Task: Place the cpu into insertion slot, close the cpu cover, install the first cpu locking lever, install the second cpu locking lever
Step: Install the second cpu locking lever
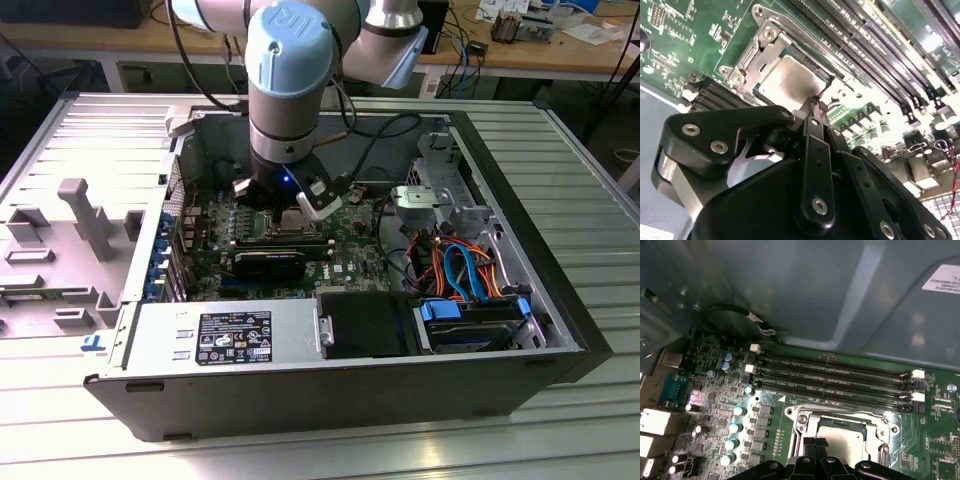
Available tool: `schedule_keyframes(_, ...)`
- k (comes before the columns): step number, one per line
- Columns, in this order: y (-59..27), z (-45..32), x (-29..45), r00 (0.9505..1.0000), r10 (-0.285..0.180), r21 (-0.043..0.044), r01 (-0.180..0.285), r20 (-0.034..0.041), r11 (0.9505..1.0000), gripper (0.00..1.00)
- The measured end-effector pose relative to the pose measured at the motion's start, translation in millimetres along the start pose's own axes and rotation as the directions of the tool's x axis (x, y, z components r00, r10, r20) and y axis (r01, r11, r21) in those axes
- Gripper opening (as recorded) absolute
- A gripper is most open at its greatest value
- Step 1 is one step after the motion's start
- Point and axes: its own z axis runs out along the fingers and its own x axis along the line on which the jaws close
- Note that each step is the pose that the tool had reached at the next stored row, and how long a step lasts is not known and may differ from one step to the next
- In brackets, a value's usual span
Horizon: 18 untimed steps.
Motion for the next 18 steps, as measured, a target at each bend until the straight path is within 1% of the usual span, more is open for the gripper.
schedule_keyframes(2, 1.6, -1.8, -0.2, 1.0, 0.002, 0.0355, -0.002, -0.0058, 0.9994, 0.11)
schedule_keyframes(4, 2.9, -4.4, -0.9, 0.9999, 0.004, 0.0717, -0.003, -0.0116, 0.9974, 0.11)
schedule_keyframes(5, 3.1, -5.7, -1.6, 0.9999, 0.006, 0.0858, -0.004, -0.014, 0.9963, 0.11)
schedule_keyframes(6, 3.3, -7.6, -3.6, 0.9998, 0.01, 0.102, -0.008, -0.0178, 0.9948, 0.11)
schedule_keyframes(7, 3.0, -8.0, -5.7, 0.9997, 0.016, 0.1088, -0.013, -0.0205, 0.994, 0.11)
schedule_keyframes(8, 2.7, -8.1, -9.5, 0.9994, 0.023, 0.1131, -0.02, -0.0247, 0.9934, 0.11)
schedule_keyframes(10, 2.3, -8.2, -12.3, 0.9991, 0.033, 0.1221, -0.03, -0.027, 0.9921, 0.11)
schedule_keyframes(13, 2.0, -8.3, -14.8, 0.9981, 0.054, 0.1429, -0.049, -0.0303, 0.9885, 0.11)
schedule_keyframes(15, 1.9, -8.3, -15.3, 0.997, 0.071, 0.1519, -0.065, -0.0307, 0.9862, 0.11)
schedule_keyframes(18, 1.7, -8.4, -16.6, 0.995, 0.095, 0.164, -0.089, -0.0294, 0.9824, 0.11)
